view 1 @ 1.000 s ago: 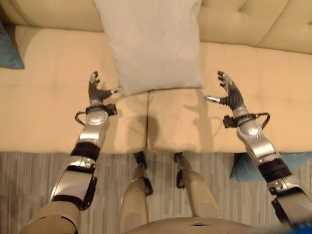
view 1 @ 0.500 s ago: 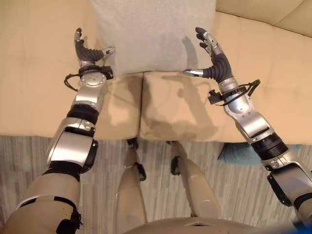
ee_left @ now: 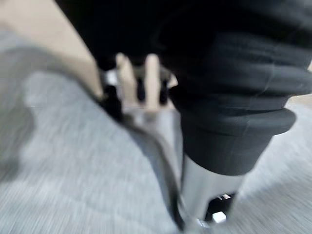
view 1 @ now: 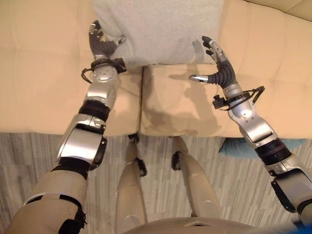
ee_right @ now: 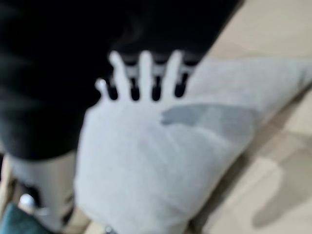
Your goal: Pick up all the scattered cushions and arrange them neatly on the sofa.
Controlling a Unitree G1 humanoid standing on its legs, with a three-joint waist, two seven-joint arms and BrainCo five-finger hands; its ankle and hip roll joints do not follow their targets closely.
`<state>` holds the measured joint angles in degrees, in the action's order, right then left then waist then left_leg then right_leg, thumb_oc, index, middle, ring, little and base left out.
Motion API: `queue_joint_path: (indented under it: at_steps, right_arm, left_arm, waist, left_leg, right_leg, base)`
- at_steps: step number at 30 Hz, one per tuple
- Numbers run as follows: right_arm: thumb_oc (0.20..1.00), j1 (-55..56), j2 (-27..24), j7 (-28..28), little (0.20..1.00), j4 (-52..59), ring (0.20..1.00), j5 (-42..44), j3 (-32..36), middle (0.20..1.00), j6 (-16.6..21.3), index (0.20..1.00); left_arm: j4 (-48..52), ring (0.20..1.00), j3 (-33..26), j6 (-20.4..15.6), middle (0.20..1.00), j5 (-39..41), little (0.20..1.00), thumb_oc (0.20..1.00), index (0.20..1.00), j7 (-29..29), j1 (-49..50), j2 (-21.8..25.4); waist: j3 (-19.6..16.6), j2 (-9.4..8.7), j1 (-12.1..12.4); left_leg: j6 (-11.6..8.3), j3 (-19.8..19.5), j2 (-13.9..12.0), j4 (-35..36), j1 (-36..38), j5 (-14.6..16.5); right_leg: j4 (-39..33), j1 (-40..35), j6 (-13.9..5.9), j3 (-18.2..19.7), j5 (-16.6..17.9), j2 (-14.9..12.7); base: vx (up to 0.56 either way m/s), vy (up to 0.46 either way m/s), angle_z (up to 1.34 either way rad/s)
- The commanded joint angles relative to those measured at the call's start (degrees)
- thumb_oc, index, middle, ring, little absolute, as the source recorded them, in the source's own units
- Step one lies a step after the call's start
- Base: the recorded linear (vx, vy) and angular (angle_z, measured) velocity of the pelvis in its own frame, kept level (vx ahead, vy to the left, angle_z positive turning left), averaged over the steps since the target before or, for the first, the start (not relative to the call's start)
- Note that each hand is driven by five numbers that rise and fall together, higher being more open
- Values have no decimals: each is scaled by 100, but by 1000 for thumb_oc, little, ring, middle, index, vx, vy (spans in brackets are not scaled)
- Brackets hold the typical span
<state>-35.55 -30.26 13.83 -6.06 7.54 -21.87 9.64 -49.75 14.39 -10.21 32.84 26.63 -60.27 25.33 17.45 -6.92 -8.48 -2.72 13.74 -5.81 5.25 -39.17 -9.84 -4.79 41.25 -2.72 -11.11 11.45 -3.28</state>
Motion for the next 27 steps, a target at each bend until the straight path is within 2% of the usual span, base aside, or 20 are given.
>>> queue_joint_path:
  at_steps: [1, 7, 15, 19, 20, 27]
  right_arm:
    - [1000, -91, 90, 106, 1000, 176, 1000, -147, 414, 1000, 271, 1000]
    - [1000, 187, 82, 64, 1000, 195, 1000, -109, 591, 1000, 282, 1000]
    - [1000, 533, -40, -158, 1000, 283, 1000, 22, 769, 1000, 362, 1000]
    - [1000, 531, -39, -162, 1000, 285, 1000, 24, 775, 1000, 361, 1000]
    - [1000, 555, -91, -214, 1000, 277, 1000, 97, 818, 1000, 396, 1000]
    - [1000, 633, -172, -326, 1000, 367, 1000, 181, 879, 1000, 463, 1000]
  left_arm:
    - [287, 200, 157, -152, 200, -29, 200, 200, 200, -355, -49, -322]
    - [459, 200, 86, -169, 200, -46, 200, 200, 200, -384, 130, -251]
    - [655, 200, 87, -238, 200, -321, 200, 200, 200, -332, -114, 249]
    - [649, 200, 92, -239, 200, -320, 200, 200, 200, -334, -124, 251]
    - [789, 200, 117, -340, 200, -305, 200, 200, 200, -248, -483, 551]
    - [803, 200, 132, -417, 200, -268, 200, 200, 200, -179, -839, 887]
  waist:
    - [-20, 177, -231]
    - [-14, 198, -242]
    - [-125, 287, -280]
    - [-120, 282, -277]
    - [-170, 343, -293]
    - [-228, 397, -315]
  left_leg:
    - [-491, -341, -155, -25, 189, 290]
    - [-486, -257, -173, -25, 266, 304]
    - [-483, -166, -168, -25, 414, 344]
    - [-483, -165, -168, -25, 416, 345]
    - [-478, -135, -163, -25, 452, 348]
    - [-465, -119, -154, -25, 478, 361]
  right_leg:
    - [416, 299, -671, 49, -114, 19]
    - [483, 329, -654, 83, -121, 46]
    - [505, 294, -641, 139, -140, 65]
    - [503, 292, -640, 140, -139, 66]
    - [499, 268, -640, 159, -141, 73]
    - [502, 256, -641, 168, -165, 87]
  base:
    - [-20, 0, -6]
    - [-18, -4, -7]
    - [-9, 0, -3]
    - [0, -1, -3]
    - [0, 0, 0]
    - [5, 3, -3]
